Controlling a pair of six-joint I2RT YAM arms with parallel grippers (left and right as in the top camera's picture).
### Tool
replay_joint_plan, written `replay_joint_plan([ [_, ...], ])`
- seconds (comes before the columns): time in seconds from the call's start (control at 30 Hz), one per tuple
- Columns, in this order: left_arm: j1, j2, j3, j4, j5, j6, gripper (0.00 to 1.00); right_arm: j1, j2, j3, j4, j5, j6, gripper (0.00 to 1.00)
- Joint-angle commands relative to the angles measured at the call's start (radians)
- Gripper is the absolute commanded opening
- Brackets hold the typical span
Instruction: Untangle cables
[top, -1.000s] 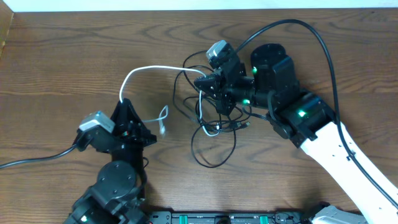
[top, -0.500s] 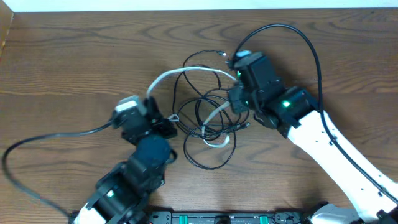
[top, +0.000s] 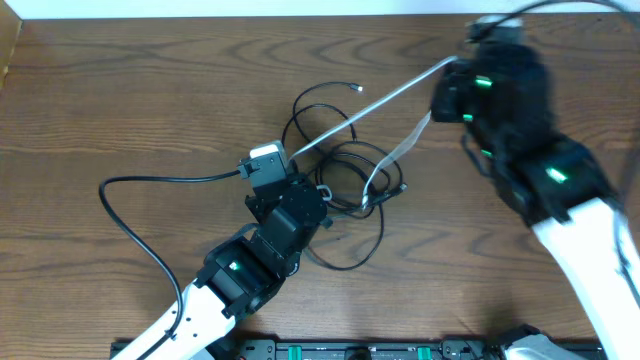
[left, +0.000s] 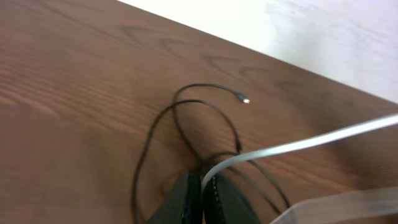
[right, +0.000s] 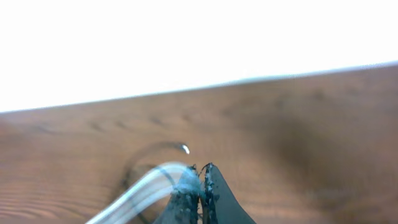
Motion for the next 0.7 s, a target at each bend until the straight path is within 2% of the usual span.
replay_joint_plan([
  [0.0, 0.012, 0.010, 0.005, -0.018, -0.044, -0.048, 0.08, -0.042, -0.047, 0.031, -0.021, -0.057, -0.040, 0.01],
  [0.1, 0.013, 0.009, 0.005, -0.011, -0.044, -0.048, 0.08, -0.026, -0.022, -0.003, -0.071, -0.086, -0.040, 0.01],
  [0.3, 0.013, 0.007, 0.005, -0.005, -0.046, -0.047, 0.08, -0.020, 0.064, -0.029, -0.122, 0.004, -0.011, 0.01],
  [0.6, 0.013, -0.008, 0.005, 0.249, -0.033, -0.037, 0.08, -0.018, 0.090, -0.029, -0.193, -0.394, -0.088, 0.01],
  [0.67, 0.013, -0.023, 0.005, 0.255, -0.026, -0.092, 0.08, -0.018, 0.090, -0.029, -0.209, -0.483, -0.125, 0.01],
])
